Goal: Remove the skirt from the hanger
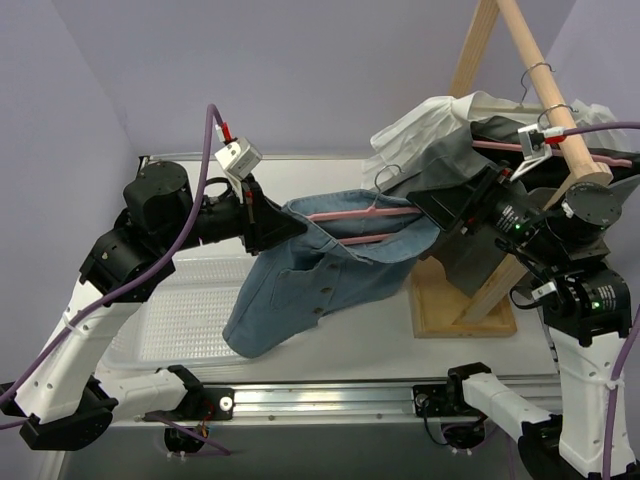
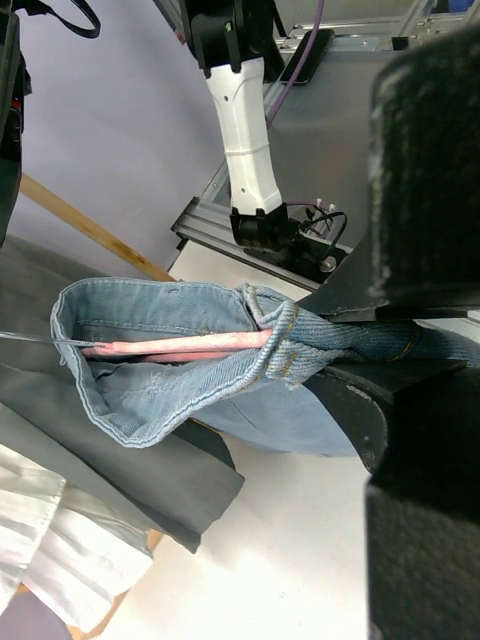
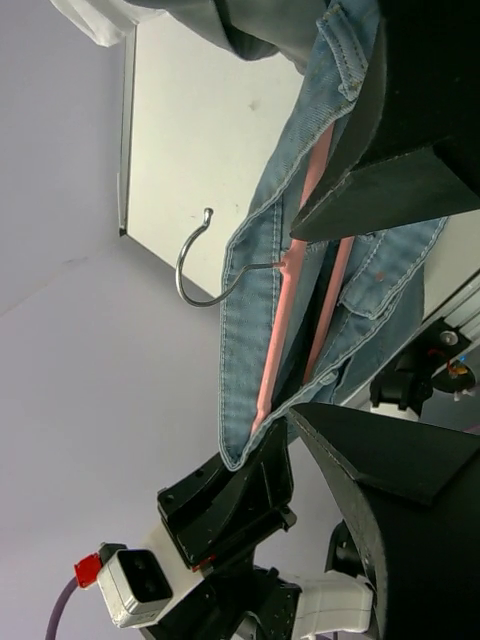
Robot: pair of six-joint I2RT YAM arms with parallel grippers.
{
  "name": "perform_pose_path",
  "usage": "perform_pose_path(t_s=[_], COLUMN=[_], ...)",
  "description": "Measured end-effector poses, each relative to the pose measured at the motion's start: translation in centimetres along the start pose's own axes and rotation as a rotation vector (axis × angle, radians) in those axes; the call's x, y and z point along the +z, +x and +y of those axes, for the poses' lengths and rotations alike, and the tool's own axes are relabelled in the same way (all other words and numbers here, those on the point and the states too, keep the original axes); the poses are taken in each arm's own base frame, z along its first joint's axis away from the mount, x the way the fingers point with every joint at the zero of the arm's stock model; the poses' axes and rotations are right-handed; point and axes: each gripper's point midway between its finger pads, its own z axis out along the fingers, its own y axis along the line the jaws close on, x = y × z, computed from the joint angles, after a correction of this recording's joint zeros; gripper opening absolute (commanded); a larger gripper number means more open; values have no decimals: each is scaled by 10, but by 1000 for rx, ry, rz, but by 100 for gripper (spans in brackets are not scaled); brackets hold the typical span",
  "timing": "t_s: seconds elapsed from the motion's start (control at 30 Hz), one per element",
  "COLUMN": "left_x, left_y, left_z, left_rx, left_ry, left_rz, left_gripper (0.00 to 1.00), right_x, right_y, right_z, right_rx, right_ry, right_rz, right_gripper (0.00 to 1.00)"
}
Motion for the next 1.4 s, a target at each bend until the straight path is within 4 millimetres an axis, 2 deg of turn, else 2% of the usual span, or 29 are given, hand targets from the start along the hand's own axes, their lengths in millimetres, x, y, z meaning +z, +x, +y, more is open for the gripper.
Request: perform_pose_path(t_s=[0.17, 0.23, 0.33, 0.47, 0.5, 0.57, 0.63, 0.73, 1.07, 1.4], left_x=[2, 3, 5, 6, 5, 4, 3, 1, -17, -32], left_y=[1, 2, 3, 6, 6, 8, 8, 9, 10, 10], left_z=[6, 8, 12, 17, 18, 21, 24, 25, 24, 14], left_rx=[-5, -8, -12, -19, -20, -23, -24, -18, 7, 12], left_ry=[-27, -38, -52, -74, -82, -98, -107, -117, -146, -133], left_rz=[2, 4, 9, 19, 21, 26, 28, 31, 36, 26], left_gripper=[2, 2, 2, 2, 2, 2, 2, 2, 2, 2], right_x=[14, 24, 46, 79, 85, 91, 93, 91, 71, 83], right_y=[5, 13, 41, 88, 103, 119, 121, 111, 79, 88], right_z=[-7, -8, 3, 21, 26, 28, 23, 15, 0, -17], right_rx=[29, 37, 44, 5, -10, -43, -70, -90, -142, -166], right_ry=[-19, -31, -61, -51, -41, -13, 30, 80, 181, 231], right_rz=[16, 36, 112, 207, 235, 258, 241, 193, 72, 63], right_gripper=[59, 56, 54, 54, 53, 53, 53, 52, 48, 40])
